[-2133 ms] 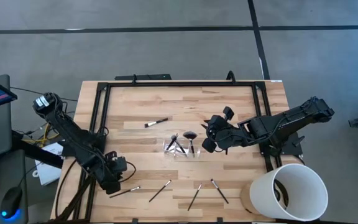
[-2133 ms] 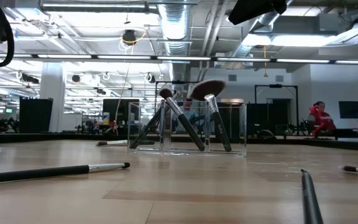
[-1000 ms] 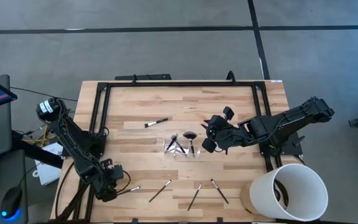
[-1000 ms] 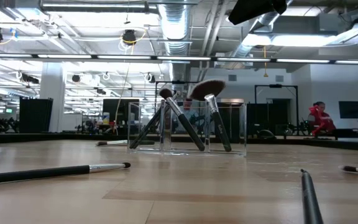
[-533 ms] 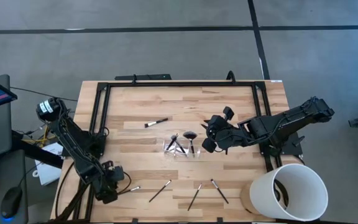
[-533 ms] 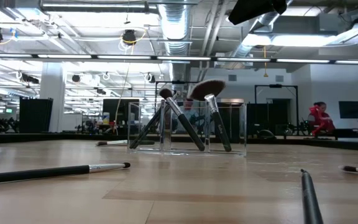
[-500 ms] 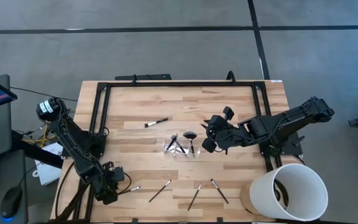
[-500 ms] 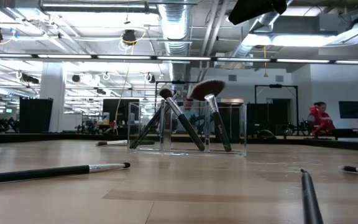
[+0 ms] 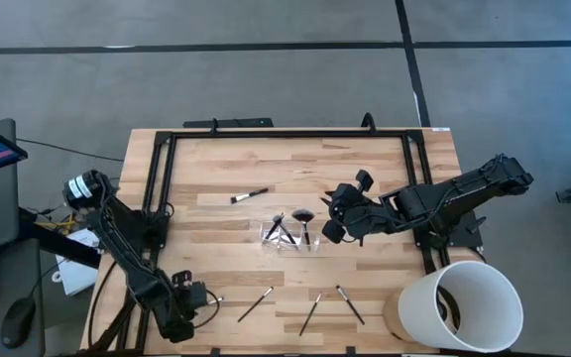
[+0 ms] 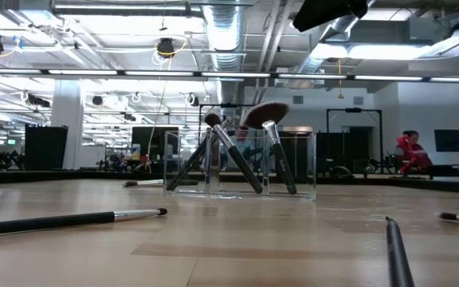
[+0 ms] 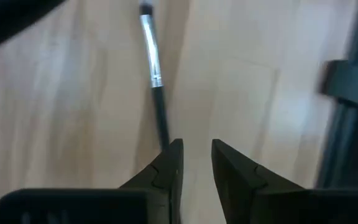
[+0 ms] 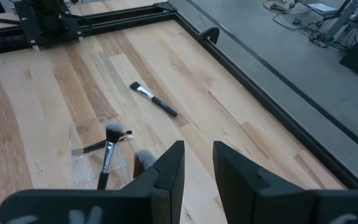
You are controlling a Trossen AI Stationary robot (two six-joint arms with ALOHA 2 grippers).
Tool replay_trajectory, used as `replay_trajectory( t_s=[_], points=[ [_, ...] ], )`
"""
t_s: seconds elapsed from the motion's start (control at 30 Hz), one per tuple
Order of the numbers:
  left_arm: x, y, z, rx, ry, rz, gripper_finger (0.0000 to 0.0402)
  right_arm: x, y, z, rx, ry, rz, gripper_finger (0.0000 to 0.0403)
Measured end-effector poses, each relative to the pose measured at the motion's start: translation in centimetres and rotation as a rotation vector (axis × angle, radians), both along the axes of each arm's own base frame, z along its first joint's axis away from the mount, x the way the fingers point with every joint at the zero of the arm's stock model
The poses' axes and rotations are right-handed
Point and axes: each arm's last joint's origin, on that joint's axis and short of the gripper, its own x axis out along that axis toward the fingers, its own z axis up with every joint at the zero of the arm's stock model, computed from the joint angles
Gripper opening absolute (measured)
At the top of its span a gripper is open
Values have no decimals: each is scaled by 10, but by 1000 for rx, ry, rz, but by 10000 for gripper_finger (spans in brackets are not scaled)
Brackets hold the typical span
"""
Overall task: Put items in baskets/containers
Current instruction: Put the eyeshadow brush into the left section of the transparent organizer
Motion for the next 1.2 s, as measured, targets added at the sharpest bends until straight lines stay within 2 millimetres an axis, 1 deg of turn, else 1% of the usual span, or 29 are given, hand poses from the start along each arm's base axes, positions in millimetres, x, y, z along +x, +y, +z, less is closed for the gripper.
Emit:
replay_trajectory(
  t_s=[0.07, 0.17, 0.27, 0.4, 0.7, 0.8, 1.03, 1.2],
  points=[
    [2, -2, 0, 66, 28, 4, 81, 0, 0, 0, 0, 0, 0, 77],
    [3, -5, -1, 91, 47, 24, 81, 0, 0, 0, 0, 0, 0, 77],
    [5, -5, -10, 125, 68, 30, 81, 0, 0, 0, 0, 0, 0, 77],
    [6, -7, -17, 143, 82, 27, 81, 0, 0, 0, 0, 0, 0, 77],
    [6, -6, -18, 168, 52, 3, 79, 0, 0, 0, 0, 0, 0, 77],
    [5, -4, -19, 176, 53, 3, 66, 0, 0, 0, 0, 0, 0, 77],
    [4, -3, -20, 192, 50, -10, 14, 0, 0, 0, 0, 0, 0, 77],
    [4, -3, -20, 195, 50, -16, 16, 0, 0, 0, 0, 0, 0, 77]
  ],
)
